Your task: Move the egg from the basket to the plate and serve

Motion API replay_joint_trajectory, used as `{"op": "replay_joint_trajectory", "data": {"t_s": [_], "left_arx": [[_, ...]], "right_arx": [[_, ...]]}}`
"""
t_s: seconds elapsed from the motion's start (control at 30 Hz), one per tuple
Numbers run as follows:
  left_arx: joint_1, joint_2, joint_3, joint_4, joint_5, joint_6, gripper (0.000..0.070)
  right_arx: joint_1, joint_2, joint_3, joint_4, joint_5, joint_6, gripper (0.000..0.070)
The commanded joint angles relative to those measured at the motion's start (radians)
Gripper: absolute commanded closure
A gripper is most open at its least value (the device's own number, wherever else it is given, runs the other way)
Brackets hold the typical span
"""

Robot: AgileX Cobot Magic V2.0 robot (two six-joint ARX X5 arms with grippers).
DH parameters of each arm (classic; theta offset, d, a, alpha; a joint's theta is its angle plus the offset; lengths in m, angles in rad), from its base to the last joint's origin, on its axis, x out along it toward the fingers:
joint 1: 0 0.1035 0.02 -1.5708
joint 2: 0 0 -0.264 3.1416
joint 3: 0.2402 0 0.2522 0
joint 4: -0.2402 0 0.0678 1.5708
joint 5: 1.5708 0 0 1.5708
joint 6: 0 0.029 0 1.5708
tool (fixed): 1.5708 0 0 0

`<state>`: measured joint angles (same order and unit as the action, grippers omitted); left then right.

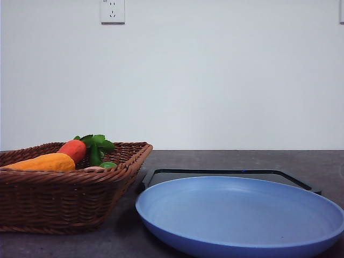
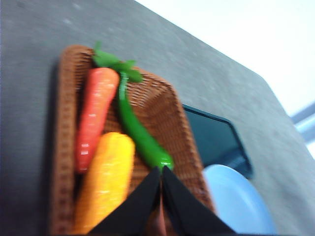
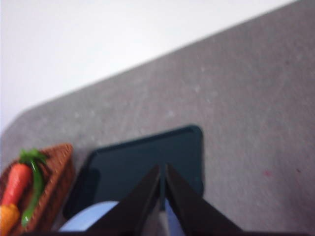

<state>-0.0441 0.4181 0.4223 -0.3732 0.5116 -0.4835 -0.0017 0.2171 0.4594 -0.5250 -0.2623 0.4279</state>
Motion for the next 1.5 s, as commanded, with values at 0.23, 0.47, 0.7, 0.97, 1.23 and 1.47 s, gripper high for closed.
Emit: {"op": "replay_joint_trajectory", "data": {"t_s": [0.23, 0.47, 0.7, 0.97, 1.23, 1.47], "left_arx": [[-0.052, 0.313, 0.225, -0.165, 0.121, 0.175, 0.0700], [-0.147, 0.446, 0.278, -0.204, 0.147, 0.222, 0.0700], [-0.191, 0.480, 0.278, -0.190, 0.146, 0.221, 0.0561], [-0.194, 0.482, 0.278, -0.164, 0.146, 0.202, 0.0427], [-0.194, 0.482, 0.278, -0.161, 0.146, 0.203, 0.0396], [-0.194, 0.482, 0.278, -0.158, 0.146, 0.203, 0.0389]], "right_arx": [[0.000, 0.274, 0.189, -0.183, -0.090, -0.184, 0.0700], [0.000, 0.496, 0.248, -0.317, -0.162, -0.294, 0.0700], [0.019, 0.707, 0.237, -0.329, -0.259, -0.336, 0.0693], [0.104, 0.910, 0.206, -0.240, -0.262, -0.329, 0.0477], [0.188, 1.071, 0.198, -0.058, -0.261, -0.249, 0.0477], [0.257, 1.202, 0.198, 0.056, -0.262, -0.197, 0.0485]]}}
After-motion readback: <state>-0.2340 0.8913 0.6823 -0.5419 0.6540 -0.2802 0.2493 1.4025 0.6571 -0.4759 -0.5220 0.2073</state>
